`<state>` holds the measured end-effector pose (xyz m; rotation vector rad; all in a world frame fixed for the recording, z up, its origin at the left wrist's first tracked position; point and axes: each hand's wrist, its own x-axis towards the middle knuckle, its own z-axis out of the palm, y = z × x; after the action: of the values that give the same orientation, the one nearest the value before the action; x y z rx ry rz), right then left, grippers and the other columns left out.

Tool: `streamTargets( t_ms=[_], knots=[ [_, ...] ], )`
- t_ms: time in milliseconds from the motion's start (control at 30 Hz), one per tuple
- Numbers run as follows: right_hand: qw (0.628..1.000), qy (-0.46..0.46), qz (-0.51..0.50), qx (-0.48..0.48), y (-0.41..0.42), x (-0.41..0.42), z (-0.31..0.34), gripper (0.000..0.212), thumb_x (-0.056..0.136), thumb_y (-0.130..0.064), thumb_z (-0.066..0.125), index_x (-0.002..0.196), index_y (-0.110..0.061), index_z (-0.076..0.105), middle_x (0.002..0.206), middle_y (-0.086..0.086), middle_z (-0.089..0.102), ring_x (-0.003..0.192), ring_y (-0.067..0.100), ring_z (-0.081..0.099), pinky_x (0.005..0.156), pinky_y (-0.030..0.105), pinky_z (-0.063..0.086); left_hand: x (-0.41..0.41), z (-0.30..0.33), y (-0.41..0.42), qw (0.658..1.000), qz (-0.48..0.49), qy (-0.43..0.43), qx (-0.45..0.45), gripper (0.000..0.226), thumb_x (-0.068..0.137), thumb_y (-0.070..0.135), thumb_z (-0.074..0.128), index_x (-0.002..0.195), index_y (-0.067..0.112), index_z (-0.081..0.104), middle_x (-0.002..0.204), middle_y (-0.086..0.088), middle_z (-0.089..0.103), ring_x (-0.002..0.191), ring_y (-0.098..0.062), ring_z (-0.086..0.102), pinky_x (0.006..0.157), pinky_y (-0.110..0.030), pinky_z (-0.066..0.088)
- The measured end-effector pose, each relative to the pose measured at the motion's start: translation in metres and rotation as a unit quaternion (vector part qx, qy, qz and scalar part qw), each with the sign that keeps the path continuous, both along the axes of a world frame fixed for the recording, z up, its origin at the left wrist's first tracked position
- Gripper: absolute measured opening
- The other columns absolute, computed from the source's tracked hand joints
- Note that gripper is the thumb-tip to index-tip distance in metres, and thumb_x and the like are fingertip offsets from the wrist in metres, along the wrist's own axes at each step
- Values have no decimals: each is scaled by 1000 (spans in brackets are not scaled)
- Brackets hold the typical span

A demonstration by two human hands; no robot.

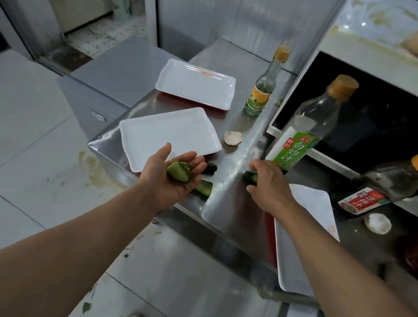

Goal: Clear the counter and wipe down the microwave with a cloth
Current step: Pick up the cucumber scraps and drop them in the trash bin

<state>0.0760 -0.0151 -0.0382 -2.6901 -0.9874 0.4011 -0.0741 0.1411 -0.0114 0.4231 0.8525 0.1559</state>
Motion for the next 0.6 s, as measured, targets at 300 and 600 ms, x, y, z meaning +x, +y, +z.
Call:
streamTargets(
  t_ms=[300, 600],
  knots=[
    [997, -62, 36, -35, 8, -2, -19, 22, 87, -8, 59, 108, -4, 54, 117, 14, 47, 112, 30, 45, 90, 40, 44, -8, -11, 7, 1000, 11, 1, 7, 49, 97, 44, 36, 99, 2, 62, 95, -15, 67, 91, -25, 65, 90, -37, 47],
    [997, -20, 57, 55, 30, -28, -4, 24, 91, -10, 54, 115, -12, 57, 119, 8, 51, 110, 25, 48, 87, 35, 41, -16, -8, 12, 1000, 9, -3, 17, 48, 97, 44, 34, 98, 4, 61, 98, -12, 67, 92, -23, 65, 81, -35, 48]
  ],
)
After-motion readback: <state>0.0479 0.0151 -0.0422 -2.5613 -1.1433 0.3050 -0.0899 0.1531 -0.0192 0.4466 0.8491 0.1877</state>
